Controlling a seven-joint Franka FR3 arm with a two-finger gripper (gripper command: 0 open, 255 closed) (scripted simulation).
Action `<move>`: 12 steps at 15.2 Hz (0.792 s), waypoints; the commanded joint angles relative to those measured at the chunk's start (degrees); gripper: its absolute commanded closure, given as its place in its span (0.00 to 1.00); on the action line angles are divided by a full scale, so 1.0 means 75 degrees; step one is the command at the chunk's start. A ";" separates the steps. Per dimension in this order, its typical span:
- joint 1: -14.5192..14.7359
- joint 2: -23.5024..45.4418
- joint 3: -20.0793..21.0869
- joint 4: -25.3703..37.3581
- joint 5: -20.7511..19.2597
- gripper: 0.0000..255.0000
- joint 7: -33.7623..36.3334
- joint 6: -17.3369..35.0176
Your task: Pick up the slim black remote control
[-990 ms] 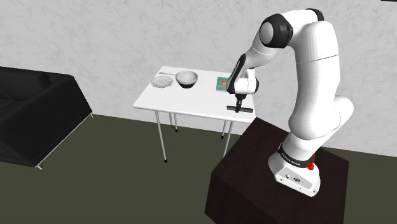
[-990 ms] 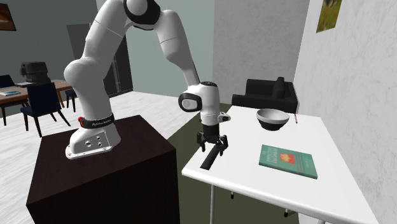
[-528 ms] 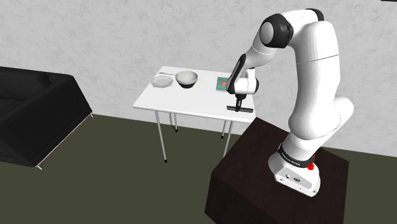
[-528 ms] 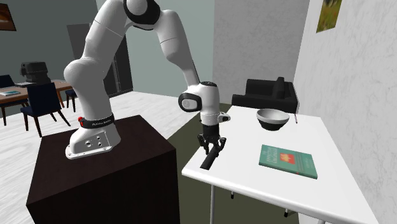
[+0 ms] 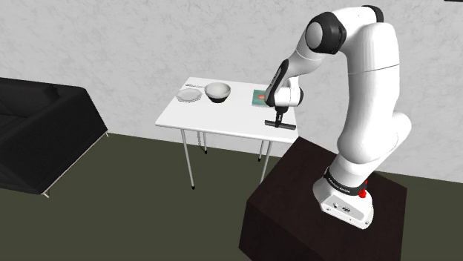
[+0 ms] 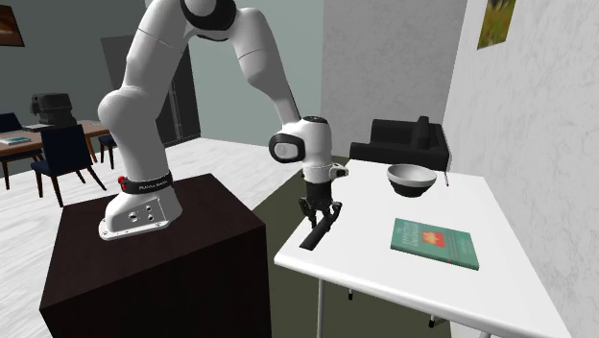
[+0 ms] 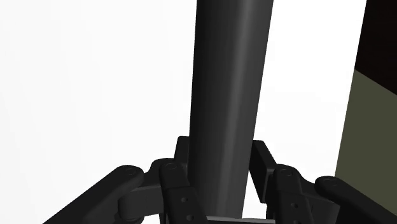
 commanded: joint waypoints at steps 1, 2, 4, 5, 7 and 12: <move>0.0129 -0.0225 -0.0160 -0.0087 -0.0102 1.00 0.0077 -0.0151; 0.0196 -0.0333 -0.0240 -0.0123 -0.0158 1.00 0.0121 -0.0228; 0.0330 -0.0548 -0.0403 -0.0190 -0.0281 1.00 0.0215 -0.0385; 0.0397 -0.0656 -0.0485 -0.0221 -0.0348 1.00 0.0266 -0.0465; 0.0529 -0.0869 -0.0649 -0.0279 -0.0490 1.00 0.0372 -0.0626; 0.0730 -0.1204 -0.0903 -0.0355 -0.0741 1.00 0.0556 -0.0885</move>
